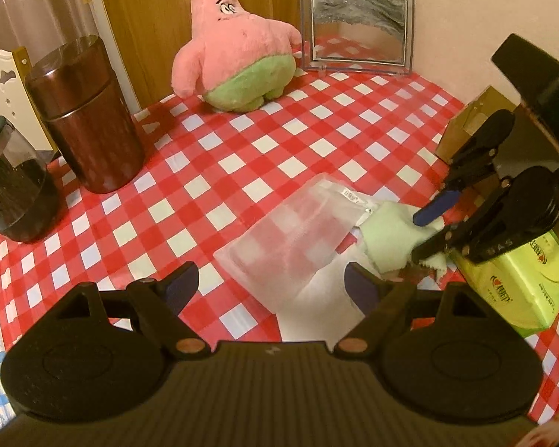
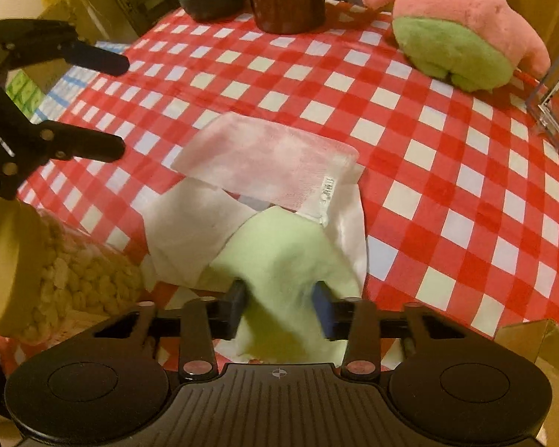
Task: Organize soft objects
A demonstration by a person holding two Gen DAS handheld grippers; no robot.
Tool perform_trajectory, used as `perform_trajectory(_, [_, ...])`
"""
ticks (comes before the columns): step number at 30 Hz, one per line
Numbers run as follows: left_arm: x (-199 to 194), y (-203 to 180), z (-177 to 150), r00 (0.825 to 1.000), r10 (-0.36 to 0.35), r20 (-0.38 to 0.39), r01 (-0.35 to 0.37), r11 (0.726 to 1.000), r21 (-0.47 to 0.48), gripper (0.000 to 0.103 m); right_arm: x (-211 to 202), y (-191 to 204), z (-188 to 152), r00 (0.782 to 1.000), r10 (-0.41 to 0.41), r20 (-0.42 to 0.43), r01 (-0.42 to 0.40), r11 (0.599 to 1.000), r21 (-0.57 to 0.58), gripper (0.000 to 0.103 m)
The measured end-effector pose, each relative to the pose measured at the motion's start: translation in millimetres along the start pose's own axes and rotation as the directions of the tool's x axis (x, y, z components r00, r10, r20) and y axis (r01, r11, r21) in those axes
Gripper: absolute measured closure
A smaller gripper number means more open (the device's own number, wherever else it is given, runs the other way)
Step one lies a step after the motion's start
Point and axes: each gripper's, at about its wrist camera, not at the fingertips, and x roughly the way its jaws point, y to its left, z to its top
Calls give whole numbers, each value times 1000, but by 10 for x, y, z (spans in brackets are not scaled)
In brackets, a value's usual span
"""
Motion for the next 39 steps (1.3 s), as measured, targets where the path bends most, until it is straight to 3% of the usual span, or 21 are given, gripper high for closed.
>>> perform_trajectory(1, [0, 0, -2, 1000, -1, 0, 1, 1000, -5, 19, -13, 16, -2, 1000, -18, 5, 18, 1000, -4, 88])
perform_trajectory(5, [-8, -19, 8, 1000, -12, 0, 12, 1000, -11, 19, -97, 20, -12, 999, -37, 27, 36, 999, 18, 95])
perform_trajectory(13, [23, -143, 84, 999, -30, -15, 30, 999, 14, 19, -525, 56, -55, 992, -59, 113, 56, 998, 27, 97])
perform_trajectory(21, [69, -407, 272, 992, -126, 9, 125, 990, 65, 20, -799, -37, -32, 977, -48, 206, 24, 993, 118, 97])
perform_trajectory(27, [237, -608, 358, 985, -168, -31, 171, 975, 142, 20, -519, -116, 6, 987, 4, 158, -34, 981, 192, 97])
perform_trajectory(32, [482, -714, 411, 976, -190, -105, 208, 957, 200, 29, -328, -234, -41, 987, 41, 157, -79, 966, 248, 97])
perform_trajectory(36, [635, -790, 433, 970, -199, -142, 227, 948, 224, 35, -256, -319, -77, 990, 32, 141, -70, 958, 277, 96])
perform_trajectory(39, [702, -834, 432, 963, -218, -158, 250, 941, 230, 36, -263, -381, -109, 989, 27, 148, -69, 956, 287, 87])
